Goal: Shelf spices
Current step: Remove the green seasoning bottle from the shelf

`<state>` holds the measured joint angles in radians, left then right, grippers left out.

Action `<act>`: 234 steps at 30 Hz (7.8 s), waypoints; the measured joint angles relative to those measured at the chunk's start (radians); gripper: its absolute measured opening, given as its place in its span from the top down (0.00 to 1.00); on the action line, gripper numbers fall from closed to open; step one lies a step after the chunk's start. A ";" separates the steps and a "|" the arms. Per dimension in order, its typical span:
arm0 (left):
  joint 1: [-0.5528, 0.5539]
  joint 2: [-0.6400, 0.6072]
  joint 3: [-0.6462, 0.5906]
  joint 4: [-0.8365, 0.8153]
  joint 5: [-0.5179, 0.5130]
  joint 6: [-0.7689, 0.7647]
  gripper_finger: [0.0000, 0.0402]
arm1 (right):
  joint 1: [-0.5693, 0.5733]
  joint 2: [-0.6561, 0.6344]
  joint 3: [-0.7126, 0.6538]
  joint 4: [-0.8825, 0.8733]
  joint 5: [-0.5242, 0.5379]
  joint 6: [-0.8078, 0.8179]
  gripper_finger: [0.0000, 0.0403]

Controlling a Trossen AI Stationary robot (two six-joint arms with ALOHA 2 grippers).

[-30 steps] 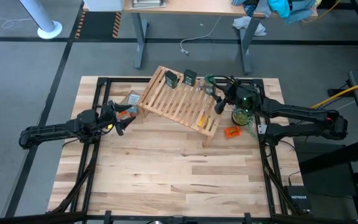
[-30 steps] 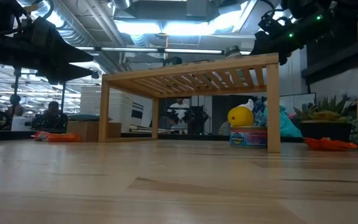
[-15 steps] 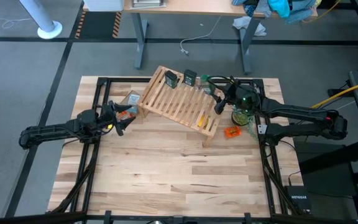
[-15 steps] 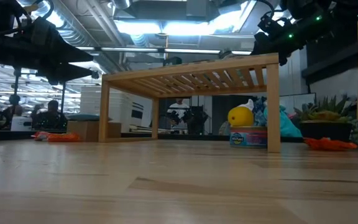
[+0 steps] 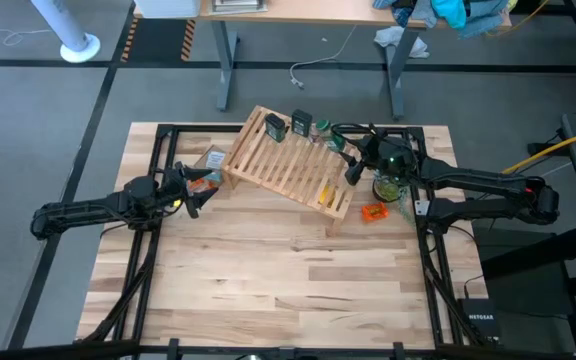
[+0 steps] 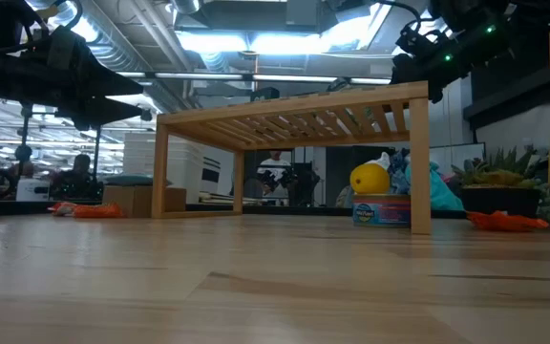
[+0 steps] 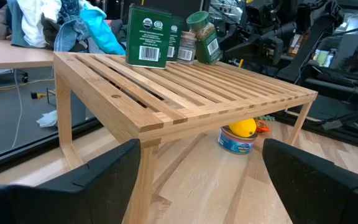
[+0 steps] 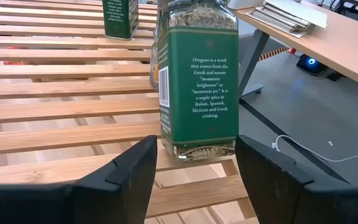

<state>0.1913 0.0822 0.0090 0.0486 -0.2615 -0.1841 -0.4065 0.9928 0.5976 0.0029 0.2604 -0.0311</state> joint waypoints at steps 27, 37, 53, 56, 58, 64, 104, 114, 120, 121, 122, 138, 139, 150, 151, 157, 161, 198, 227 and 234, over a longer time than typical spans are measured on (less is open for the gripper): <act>0.000 0.000 0.000 0.000 0.000 -0.002 0.18 | 0.000 0.000 0.000 0.003 0.087 -0.053 0.45; 0.000 0.000 0.000 0.000 0.000 0.002 0.18 | 0.000 0.000 0.000 0.003 0.071 -0.050 0.45; 0.000 0.000 0.000 0.000 0.000 0.001 0.18 | 0.000 0.000 0.000 0.059 0.060 -0.051 0.45; 0.000 0.000 0.000 0.000 0.000 0.001 0.18 | 0.000 0.000 0.000 0.060 0.061 -0.051 0.45; 0.000 0.000 0.000 0.000 0.000 0.001 0.18 | 0.000 0.000 0.000 0.060 0.061 -0.051 0.45; 0.000 0.000 0.000 0.000 0.000 0.001 0.18 | 0.000 -0.001 0.000 0.059 -0.036 -0.088 0.45; 0.000 0.000 0.000 0.000 0.000 0.001 0.18 | -0.295 0.039 -0.001 0.170 -0.487 0.009 0.02; 0.000 0.000 0.000 0.001 0.000 0.001 0.18 | -0.294 0.131 -0.001 0.241 -0.529 0.009 0.02; 0.000 0.000 0.000 0.001 0.000 0.001 0.18 | -0.294 0.164 -0.001 0.284 -0.526 0.009 0.02; 0.000 0.000 0.000 0.001 0.000 0.001 0.18 | -0.294 0.164 -0.001 0.284 -0.514 0.009 0.02; 0.000 0.000 0.000 0.001 0.000 0.001 0.18 | -0.294 0.164 -0.001 0.283 -0.504 0.009 0.02; 0.000 0.000 0.000 0.000 0.000 0.001 0.18 | -0.293 0.164 0.000 0.257 -0.489 0.079 0.41; 0.000 0.000 0.000 0.001 0.000 0.001 0.18 | -0.293 0.164 0.000 0.254 -0.488 0.080 0.44; 0.000 0.000 0.000 0.001 0.000 0.001 0.18 | -0.293 0.146 0.002 0.223 -0.489 0.052 0.48; 0.000 0.000 0.000 0.001 0.000 0.001 0.18 | -0.294 0.139 0.001 0.217 -0.488 0.052 0.48; 0.000 0.000 0.000 0.001 0.000 0.001 0.18 | -0.294 0.060 -0.001 0.134 -0.482 0.052 0.49; 0.000 0.000 0.000 0.000 0.000 0.001 0.18 | -0.294 -0.022 -0.002 0.042 -0.469 0.052 0.49; 0.000 0.000 0.000 0.000 0.000 0.001 0.18 | 0.978 -0.207 -0.056 -0.072 0.622 0.345 0.47; 0.000 0.000 0.000 0.000 0.000 0.001 0.18 | 1.211 0.764 -0.042 0.922 0.827 0.447 0.47; 0.000 0.000 0.000 0.001 0.000 0.001 0.18 | 1.212 0.936 0.066 0.965 0.969 0.478 0.47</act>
<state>0.1915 0.0822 0.0090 0.0493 -0.2613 -0.1833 0.8051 1.9290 0.6639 0.9683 1.2290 0.4465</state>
